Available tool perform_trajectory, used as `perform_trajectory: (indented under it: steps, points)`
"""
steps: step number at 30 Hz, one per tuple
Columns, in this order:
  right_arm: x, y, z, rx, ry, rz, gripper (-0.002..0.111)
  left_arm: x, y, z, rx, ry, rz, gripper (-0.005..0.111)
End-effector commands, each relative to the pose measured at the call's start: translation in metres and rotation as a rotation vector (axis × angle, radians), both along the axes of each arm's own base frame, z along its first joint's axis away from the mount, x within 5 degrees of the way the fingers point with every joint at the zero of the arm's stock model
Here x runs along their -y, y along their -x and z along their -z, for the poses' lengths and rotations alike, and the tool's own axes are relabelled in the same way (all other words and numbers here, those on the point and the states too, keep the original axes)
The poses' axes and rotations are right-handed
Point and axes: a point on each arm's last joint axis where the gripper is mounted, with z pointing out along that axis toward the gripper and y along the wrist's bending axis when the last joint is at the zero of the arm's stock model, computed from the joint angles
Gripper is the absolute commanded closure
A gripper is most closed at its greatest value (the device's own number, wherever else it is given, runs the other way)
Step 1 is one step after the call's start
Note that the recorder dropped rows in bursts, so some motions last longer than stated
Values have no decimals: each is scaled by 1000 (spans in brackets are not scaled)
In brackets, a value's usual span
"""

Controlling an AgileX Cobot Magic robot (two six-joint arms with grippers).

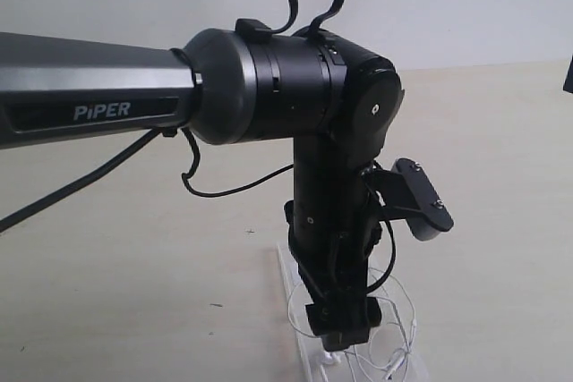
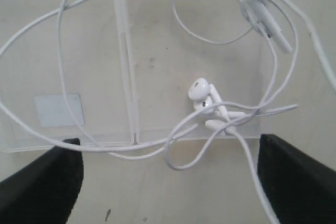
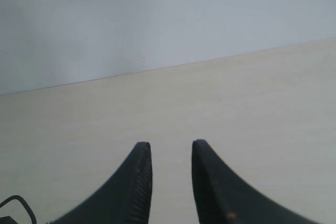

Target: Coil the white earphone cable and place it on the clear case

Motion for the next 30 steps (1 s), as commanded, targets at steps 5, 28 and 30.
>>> perform_trajectory:
  steps: [5, 28, 30]
  points:
    - [0, -1, 1, 5, 15, -2, 81, 9, 9, -8, -101, 129, 25, 21]
    - [-1, -1, 1, 8, 7, -13, 81, 2, -2, -10, -173, 200, -78, 36]
    - [-1, -1, 1, 8, 7, -13, 81, 2, -2, -9, -169, 195, -76, 52]
